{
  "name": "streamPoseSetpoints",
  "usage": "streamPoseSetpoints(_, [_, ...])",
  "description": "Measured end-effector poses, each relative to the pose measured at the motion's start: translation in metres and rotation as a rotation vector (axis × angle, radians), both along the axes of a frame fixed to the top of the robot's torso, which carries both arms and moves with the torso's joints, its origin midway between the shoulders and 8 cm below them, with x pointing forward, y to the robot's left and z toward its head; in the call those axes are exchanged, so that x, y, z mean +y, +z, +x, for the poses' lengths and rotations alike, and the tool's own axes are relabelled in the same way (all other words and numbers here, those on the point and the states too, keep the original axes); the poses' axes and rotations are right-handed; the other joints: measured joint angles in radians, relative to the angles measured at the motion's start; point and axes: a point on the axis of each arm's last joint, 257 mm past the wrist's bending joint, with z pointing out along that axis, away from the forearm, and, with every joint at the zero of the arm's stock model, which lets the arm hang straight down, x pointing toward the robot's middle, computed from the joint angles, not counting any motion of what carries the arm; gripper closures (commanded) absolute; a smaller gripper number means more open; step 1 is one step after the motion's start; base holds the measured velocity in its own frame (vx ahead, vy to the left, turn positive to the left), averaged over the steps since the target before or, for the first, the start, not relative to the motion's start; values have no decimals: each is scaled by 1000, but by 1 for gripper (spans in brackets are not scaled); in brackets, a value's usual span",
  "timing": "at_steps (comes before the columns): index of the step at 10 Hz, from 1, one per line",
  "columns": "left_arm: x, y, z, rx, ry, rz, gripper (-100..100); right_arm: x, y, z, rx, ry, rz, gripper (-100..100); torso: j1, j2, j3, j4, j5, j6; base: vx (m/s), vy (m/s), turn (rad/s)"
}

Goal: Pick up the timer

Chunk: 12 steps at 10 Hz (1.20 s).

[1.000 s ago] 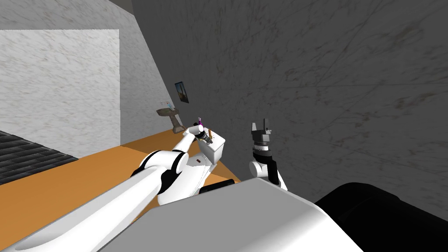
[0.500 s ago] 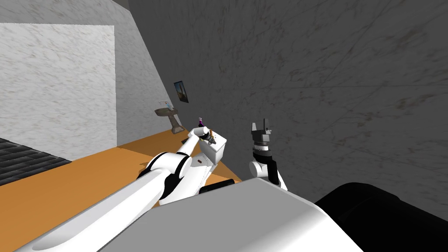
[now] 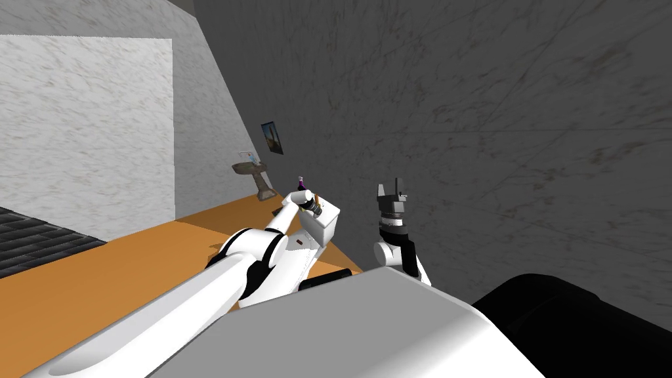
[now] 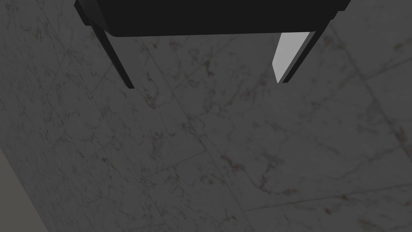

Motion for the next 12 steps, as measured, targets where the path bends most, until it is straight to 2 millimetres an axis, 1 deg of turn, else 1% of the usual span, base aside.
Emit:
streamPoseSetpoints(1, [0,0,0,0,0,0,0,0,0,0,0,0,0,0,0,0,0,0,0,0,0,0,0])
streamPoseSetpoints(2, [0,0,0,-1,0,0,100,0,0,0,0,0,0,0,0,0,0,0,0,0,15,-3,64])
streamPoseSetpoints(5, [21,3,8,0,-6,5,100,0,0,0,0,0,0,0,-2,-1,0,0,0,-1,-5,-54,36])
streamPoseSetpoints(9, [51,12,16,2,-14,5,100,0,0,0,0,0,0,0,-5,2,1,1,-1,-1,-34,-80,24])
streamPoseSetpoints(11, [63,16,17,2,-20,2,100,0,0,0,0,0,0,0,-5,2,1,1,-1,-1,-16,-54,20])
streamPoseSetpoints(12, [64,17,17,2,-22,3,0,0,0,0,0,0,0,0,-2,1,1,0,0,0,-2,-6,-3])
